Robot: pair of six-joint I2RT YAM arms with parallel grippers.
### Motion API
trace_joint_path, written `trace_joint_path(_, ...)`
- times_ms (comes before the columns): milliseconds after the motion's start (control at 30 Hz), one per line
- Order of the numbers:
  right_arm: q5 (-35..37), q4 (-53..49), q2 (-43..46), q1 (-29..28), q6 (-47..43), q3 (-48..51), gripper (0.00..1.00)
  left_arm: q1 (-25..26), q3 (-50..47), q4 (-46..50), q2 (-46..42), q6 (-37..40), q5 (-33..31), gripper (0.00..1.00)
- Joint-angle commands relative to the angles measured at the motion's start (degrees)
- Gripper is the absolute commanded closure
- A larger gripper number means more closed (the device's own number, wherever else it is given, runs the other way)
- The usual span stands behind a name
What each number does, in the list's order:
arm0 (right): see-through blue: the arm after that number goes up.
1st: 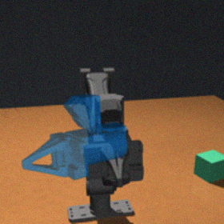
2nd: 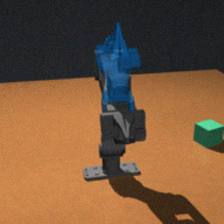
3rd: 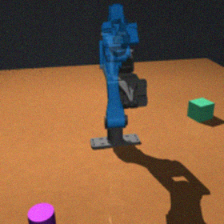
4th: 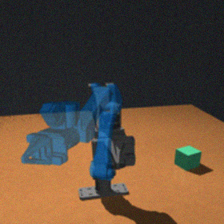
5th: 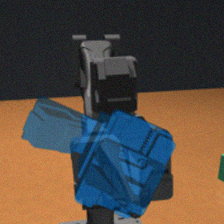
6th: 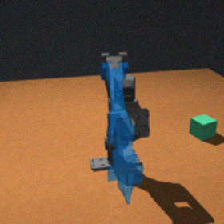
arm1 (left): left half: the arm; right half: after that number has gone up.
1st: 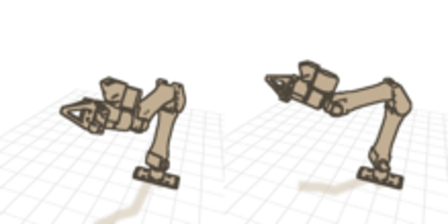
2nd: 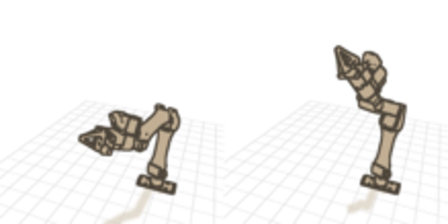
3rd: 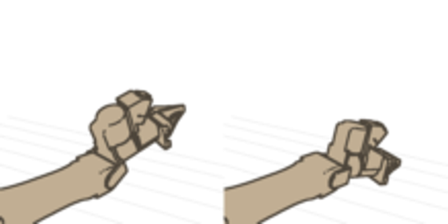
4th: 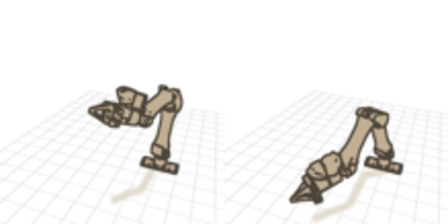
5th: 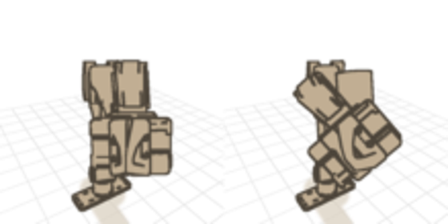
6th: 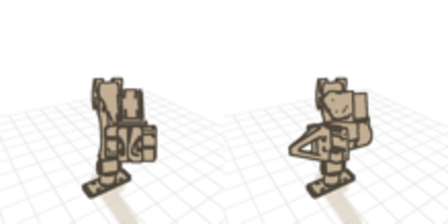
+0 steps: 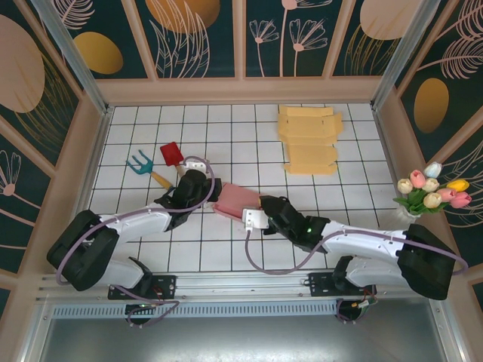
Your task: Fold the paper box
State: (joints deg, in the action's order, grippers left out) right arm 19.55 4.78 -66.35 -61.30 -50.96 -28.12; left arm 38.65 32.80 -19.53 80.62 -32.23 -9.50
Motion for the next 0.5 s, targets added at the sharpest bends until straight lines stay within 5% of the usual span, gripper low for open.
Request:
trace_joint_path(0, 4.9, -4.8, 1.8, -2.5, 5.8, 0.2, 0.52, 0.7, -1.0, -3.6, 0.8, -0.9, -0.2, 0.66)
trace_joint_path(300, 11.3, -8.2, 16.2, -8.9, 20.3, -0.9, 0.46, 0.8, -3.8, -6.4, 2.6, -1.3, -1.0, 0.67)
trace_joint_path(367, 13.2, -7.6, 19.0, -9.0, 23.7, -1.0, 0.31, 0.8, -4.3, -7.1, 3.2, -1.7, -1.0, 0.67)
trace_joint_path(400, 14.2, -6.7, 20.1, -8.9, 25.5, -0.7, 0.02, 0.8, -4.5, -7.5, 3.4, -1.9, -1.0, 0.68)
trace_joint_path(467, 14.9, -4.8, 21.4, -7.8, 30.3, -0.4, 0.01, 0.8, -5.1, -8.5, 3.7, -2.3, -1.1, 0.68)
